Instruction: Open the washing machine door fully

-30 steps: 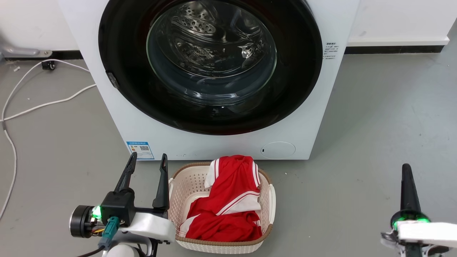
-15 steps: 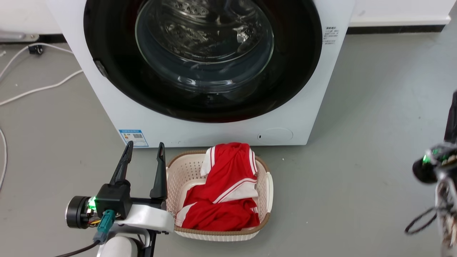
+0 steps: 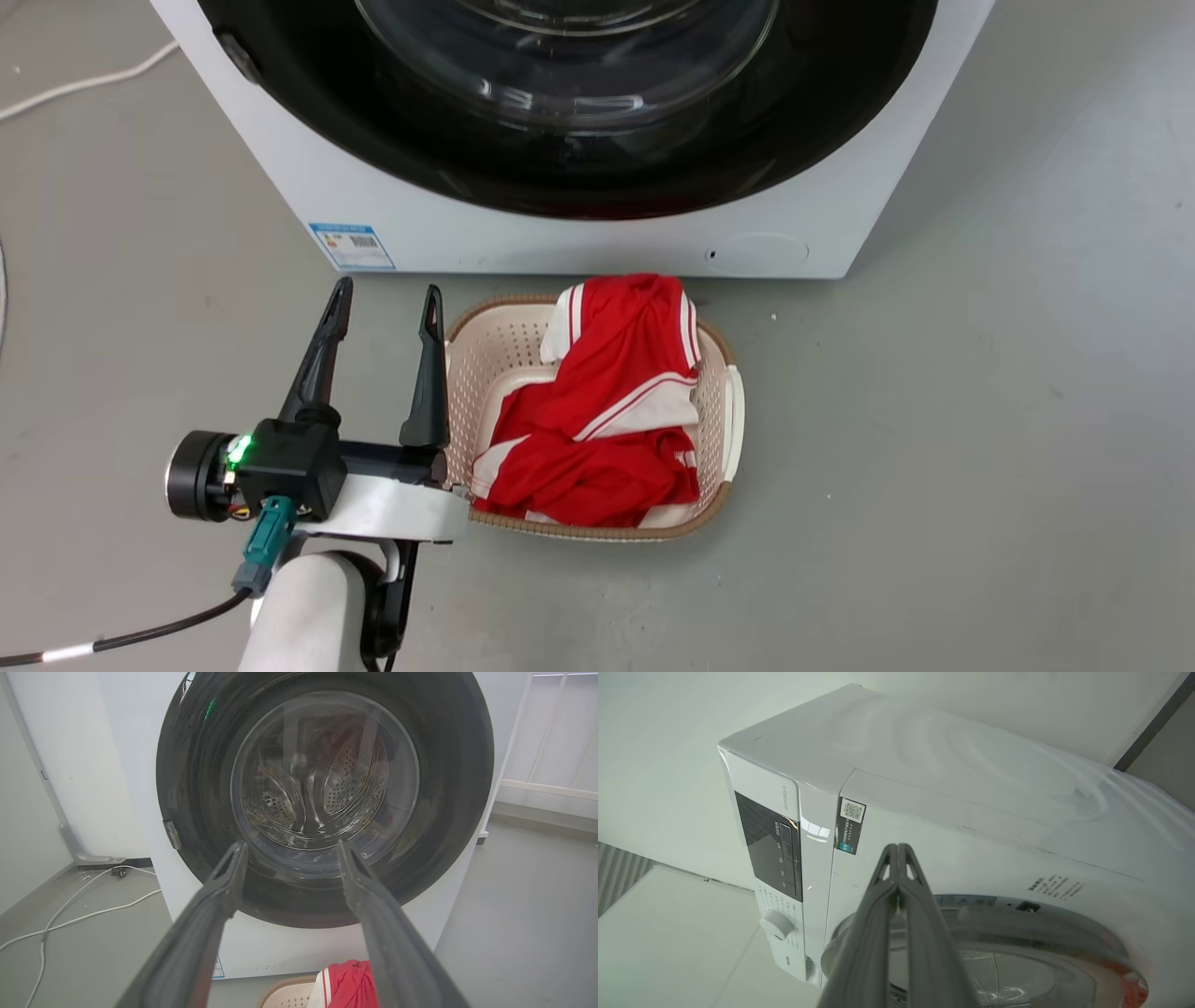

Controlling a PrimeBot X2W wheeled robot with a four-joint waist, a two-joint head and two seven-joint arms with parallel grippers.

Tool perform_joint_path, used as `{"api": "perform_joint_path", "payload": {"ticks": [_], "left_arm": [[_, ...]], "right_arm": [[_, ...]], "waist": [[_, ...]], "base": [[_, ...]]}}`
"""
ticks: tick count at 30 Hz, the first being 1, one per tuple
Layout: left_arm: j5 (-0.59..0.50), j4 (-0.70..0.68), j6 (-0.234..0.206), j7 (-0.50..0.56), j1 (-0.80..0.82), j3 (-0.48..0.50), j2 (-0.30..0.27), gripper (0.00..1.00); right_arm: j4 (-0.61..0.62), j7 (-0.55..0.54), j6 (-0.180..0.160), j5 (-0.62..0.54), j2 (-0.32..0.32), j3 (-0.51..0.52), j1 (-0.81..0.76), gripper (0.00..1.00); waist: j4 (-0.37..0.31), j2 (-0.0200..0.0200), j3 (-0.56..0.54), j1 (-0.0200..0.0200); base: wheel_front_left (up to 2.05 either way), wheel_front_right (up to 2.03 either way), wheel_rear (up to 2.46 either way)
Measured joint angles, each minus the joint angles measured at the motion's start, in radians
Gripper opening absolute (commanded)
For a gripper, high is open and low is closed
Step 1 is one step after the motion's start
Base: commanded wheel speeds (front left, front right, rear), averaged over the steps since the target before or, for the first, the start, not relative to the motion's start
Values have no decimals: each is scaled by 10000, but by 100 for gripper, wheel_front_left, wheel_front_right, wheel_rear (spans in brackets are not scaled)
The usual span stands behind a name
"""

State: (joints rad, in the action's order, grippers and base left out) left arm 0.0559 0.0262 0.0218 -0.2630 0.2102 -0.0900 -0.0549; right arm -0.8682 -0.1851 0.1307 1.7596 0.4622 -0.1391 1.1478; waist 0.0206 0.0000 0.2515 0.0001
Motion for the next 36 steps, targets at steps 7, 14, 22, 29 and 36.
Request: {"api": "perform_joint_path", "payload": {"ticks": [7,14,22,29,36], "left_arm": [[13,-211,15,0,269,-58,17,100],[12,-339,35,0,406,-203,25,100],[12,-591,35,0,508,-382,31,100],[19,-708,35,0,647,-493,35,100],[58,-779,15,0,711,-564,35,100]], "right_arm": [[-1342,-1315,0,-779,-295,-1478,1894,0],[-1929,-2265,0,-1260,-715,-2293,3098,0],[-2564,-2692,0,-1797,-953,-2865,3961,0],[-3035,-2765,0,-2134,-1139,-3131,4471,0],[-3204,-3185,0,-2153,-1195,-3172,4804,0]], "waist": [[90,0,669,1],[321,0,1070,1],[458,0,1570,1],[571,0,2022,1],[623,0,2281,0]], "base": [[0,0,0],[0,0,0],[0,0,0],[0,0,0],[0,0,0]]}}
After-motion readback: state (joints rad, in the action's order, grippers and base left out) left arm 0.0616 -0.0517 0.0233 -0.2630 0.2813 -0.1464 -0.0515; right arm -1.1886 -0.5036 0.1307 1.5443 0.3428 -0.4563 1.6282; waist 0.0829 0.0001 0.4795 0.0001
